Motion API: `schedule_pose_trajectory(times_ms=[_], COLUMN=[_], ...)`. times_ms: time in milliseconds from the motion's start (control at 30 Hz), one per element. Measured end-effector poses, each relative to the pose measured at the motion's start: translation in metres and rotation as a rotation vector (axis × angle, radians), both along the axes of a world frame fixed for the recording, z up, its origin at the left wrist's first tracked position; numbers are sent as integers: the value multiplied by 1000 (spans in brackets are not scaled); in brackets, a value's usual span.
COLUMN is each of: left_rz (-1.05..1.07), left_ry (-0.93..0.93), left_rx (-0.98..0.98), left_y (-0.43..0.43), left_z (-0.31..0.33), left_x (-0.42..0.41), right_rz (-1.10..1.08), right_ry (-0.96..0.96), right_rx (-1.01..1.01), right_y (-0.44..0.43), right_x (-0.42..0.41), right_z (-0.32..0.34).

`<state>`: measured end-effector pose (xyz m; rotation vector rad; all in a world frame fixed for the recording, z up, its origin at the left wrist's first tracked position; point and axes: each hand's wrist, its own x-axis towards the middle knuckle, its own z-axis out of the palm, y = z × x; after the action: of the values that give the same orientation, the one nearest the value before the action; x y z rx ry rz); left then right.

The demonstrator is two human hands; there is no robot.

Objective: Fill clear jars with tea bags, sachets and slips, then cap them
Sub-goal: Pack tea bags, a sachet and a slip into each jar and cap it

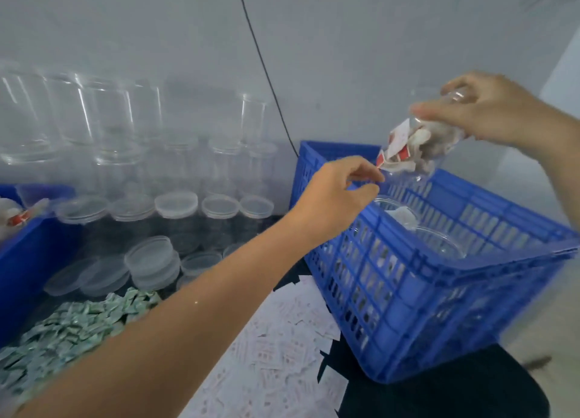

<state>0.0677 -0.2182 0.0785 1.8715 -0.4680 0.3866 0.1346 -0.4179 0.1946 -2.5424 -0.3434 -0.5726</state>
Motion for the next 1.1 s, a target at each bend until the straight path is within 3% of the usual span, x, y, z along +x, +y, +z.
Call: schedule_pose_trajectory(times_ms=[133,233,400,500,633,767,1100], left_rz=[-104,-186,-161,-166,-190,-195,-159], left_ry=[40,111,33,-34,-82,-79,-81], left_rx=[188,282,506,458,394,371,400], left_y=[-23,-36,-42,-41,-42,-44,-47], left_z=[-9,-18,-36,-46,-53,-55,-53], left_x=[21,33,45,50,53,50,44], right_rz=[-172,-252,-280,-220,-113,-29,-14], right_ry=[50,174,444,646,771,938,1035], right_rx=[-133,-191,-225,-228,-147,-223,-384], right_y=[-27,-43,-56,-61,-63,-67,-81], right_x=[47,75,105,111,111,108,100], right_z=[-27,-58,-96,-103,-99,-88,-83])
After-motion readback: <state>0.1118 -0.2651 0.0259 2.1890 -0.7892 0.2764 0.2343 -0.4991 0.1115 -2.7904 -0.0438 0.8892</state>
